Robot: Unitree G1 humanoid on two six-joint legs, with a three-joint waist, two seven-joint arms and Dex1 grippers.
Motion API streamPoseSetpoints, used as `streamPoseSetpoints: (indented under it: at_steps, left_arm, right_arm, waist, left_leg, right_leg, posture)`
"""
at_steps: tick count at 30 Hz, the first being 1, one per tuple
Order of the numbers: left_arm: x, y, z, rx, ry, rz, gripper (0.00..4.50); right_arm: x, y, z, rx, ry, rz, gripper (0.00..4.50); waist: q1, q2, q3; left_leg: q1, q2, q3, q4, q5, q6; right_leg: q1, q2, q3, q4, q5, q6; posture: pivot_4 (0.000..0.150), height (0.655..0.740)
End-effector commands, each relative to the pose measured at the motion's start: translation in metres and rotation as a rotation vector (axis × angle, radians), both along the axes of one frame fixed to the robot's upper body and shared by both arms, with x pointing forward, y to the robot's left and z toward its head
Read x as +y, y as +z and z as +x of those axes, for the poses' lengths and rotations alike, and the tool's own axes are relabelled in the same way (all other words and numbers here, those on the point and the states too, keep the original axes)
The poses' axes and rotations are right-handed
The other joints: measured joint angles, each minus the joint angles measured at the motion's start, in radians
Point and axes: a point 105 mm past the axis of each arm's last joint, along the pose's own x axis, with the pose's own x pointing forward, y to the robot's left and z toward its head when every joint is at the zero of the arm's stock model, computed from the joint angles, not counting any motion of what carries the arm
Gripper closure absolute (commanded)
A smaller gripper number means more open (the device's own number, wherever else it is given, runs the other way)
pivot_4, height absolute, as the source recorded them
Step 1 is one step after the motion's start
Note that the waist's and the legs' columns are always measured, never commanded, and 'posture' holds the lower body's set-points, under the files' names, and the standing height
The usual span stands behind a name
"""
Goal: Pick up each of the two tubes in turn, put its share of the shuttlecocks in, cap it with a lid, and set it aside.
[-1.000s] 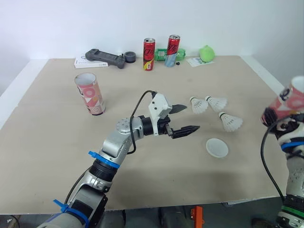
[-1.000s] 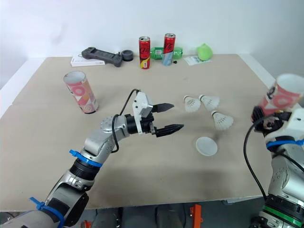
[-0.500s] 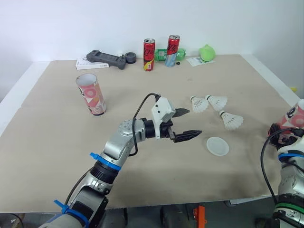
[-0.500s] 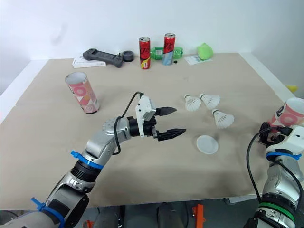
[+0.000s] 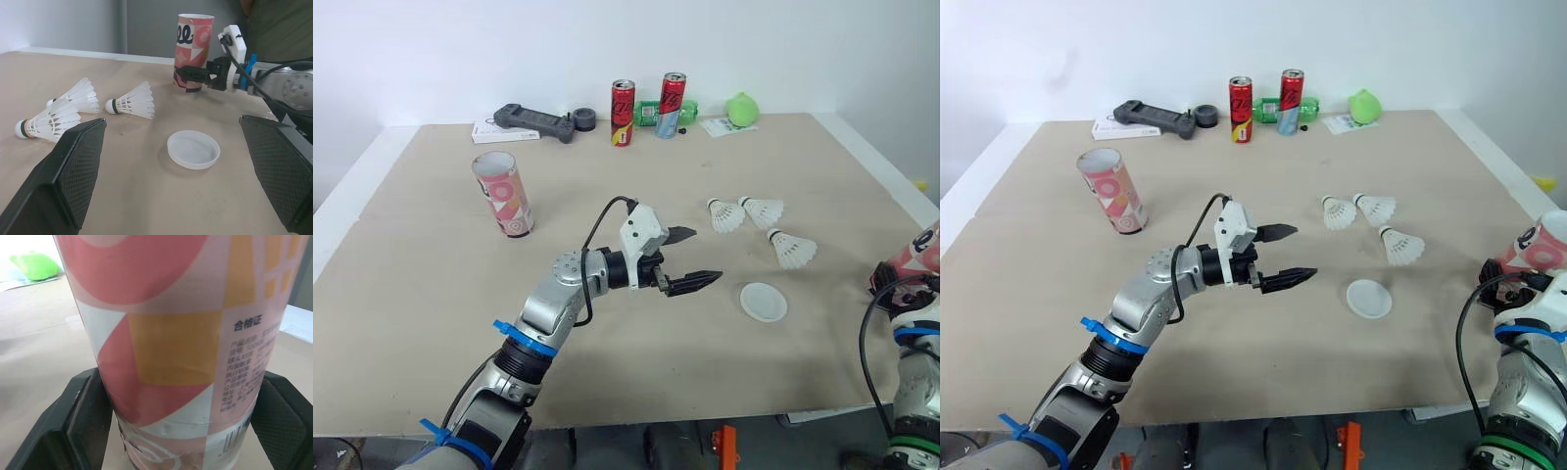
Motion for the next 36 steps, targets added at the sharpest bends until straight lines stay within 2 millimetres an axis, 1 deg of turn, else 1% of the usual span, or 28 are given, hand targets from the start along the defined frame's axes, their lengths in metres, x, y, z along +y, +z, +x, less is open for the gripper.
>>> streamPoseSetpoints:
  at_steps: [1, 4, 6, 8, 9, 13, 18, 20, 25, 32, 36]
  left_arm:
    - [-0.001, 0.01, -0.005, -0.034, -0.025, -0.033, 0.0]
    - [-0.003, 0.011, -0.005, -0.036, -0.031, -0.034, 0.0]
    - [-0.005, 0.013, -0.004, -0.035, -0.034, -0.038, 0.0]
    - [-0.007, 0.013, -0.006, -0.035, -0.039, -0.042, 0.0]
    - [-0.008, 0.013, -0.006, -0.035, -0.041, -0.042, 0.0]
    - [-0.007, 0.012, -0.008, -0.03, -0.037, -0.046, 0.0]
    - [-0.004, 0.01, -0.008, -0.024, -0.027, -0.045, 0.0]
    - [-0.004, 0.009, -0.008, -0.024, -0.027, -0.045, 0.0]
    - [-0.005, 0.012, -0.007, -0.024, -0.024, -0.052, 0.0]
    - [-0.005, 0.012, -0.005, -0.02, -0.018, -0.057, 0.0]
    - [-0.005, 0.01, -0.007, -0.014, -0.023, -0.055, 0.0]
  right_arm:
    - [0.0, 0.018, -0.004, -0.059, -0.004, -0.021, 0.27]
    - [-0.001, 0.013, -0.003, -0.04, 0.002, 0.001, 0.27]
    - [-0.003, 0.002, 0.0, -0.003, -0.005, 0.075, 0.27]
    - [-0.004, -0.01, 0.002, 0.054, -0.009, 0.091, 0.27]
    - [-0.003, -0.013, 0.002, 0.072, -0.01, 0.087, 0.27]
    - [0.0, -0.017, 0.0, 0.084, -0.006, 0.082, 0.27]
    - [0.003, -0.036, -0.005, 0.186, -0.009, 0.076, 0.27]
    - [0.004, -0.036, -0.005, 0.181, -0.009, 0.079, 0.27]
    - [0.01, -0.026, -0.006, 0.162, 0.017, 0.057, 0.27]
    - [0.017, -0.035, -0.018, 0.212, 0.029, 0.072, 0.27]
    - [0.021, -0.047, -0.028, 0.311, 0.051, 0.097, 0.27]
  waist:
    - [0.0, 0.0, 0.0]
    - [0.0, 0.0, 0.0]
    - [0.0, 0.0, 0.0]
    - [-0.001, -0.001, 0.001]
    - [-0.001, -0.001, 0.001]
    - [0.0, -0.002, 0.001]
    - [-0.001, -0.002, 0.001]
    - [0.0, -0.003, 0.001]
    - [0.0, -0.003, 0.001]
    - [0.0, -0.003, 0.001]
    - [0.0, -0.004, 0.001]
  left_leg:
    - [0.0, 0.0, 0.0, 0.0, 0.0, 0.0]
    - [0.0, 0.0, 0.0, 0.001, 0.0, 0.0]
    - [0.0, 0.0, 0.0, 0.002, 0.0, 0.0]
    - [0.0, 0.0, 0.0, 0.003, 0.0, 0.0]
    - [0.001, 0.0, 0.0, 0.003, 0.0, 0.0]
    - [0.003, 0.0, -0.001, 0.004, 0.0, 0.0]
    - [0.003, 0.0, -0.002, 0.003, 0.0, 0.0]
    - [0.003, 0.0, -0.002, 0.003, 0.0, 0.0]
    - [0.003, 0.0, -0.002, 0.003, 0.0, 0.0]
    - [0.003, 0.0, -0.002, 0.003, 0.0, 0.0]
    - [0.003, 0.0, -0.003, 0.003, 0.0, 0.0]
  right_leg:
    - [0.0, 0.0, 0.0, 0.0, 0.0, 0.0]
    - [0.0, 0.0, 0.0, 0.0, 0.0, -0.001]
    - [0.001, 0.0, 0.0, 0.0, 0.0, -0.001]
    - [0.001, 0.0, 0.0, 0.0, 0.0, -0.001]
    - [0.002, 0.0, 0.0, 0.0, 0.0, -0.001]
    - [0.006, 0.0, 0.0, -0.001, 0.0, -0.001]
    - [0.006, 0.0, 0.0, -0.001, -0.001, -0.002]
    - [0.006, 0.001, -0.001, -0.001, -0.001, -0.002]
    - [0.007, 0.001, -0.001, -0.001, -0.001, -0.002]
    - [0.007, 0.001, -0.001, -0.001, -0.002, -0.002]
    - [0.007, 0.0, -0.001, -0.001, -0.002, -0.002]
  posture:
    - [0.15, 0.74]
    - [0.15, 0.74]
    - [0.15, 0.74]
    - [0.15, 0.74]
    - [0.15, 0.74]
    - [0.15, 0.74]
    - [0.15, 0.74]
    - [0.15, 0.74]
    - [0.15, 0.74]
    - [0.15, 0.74]
    - [0.15, 0.74]
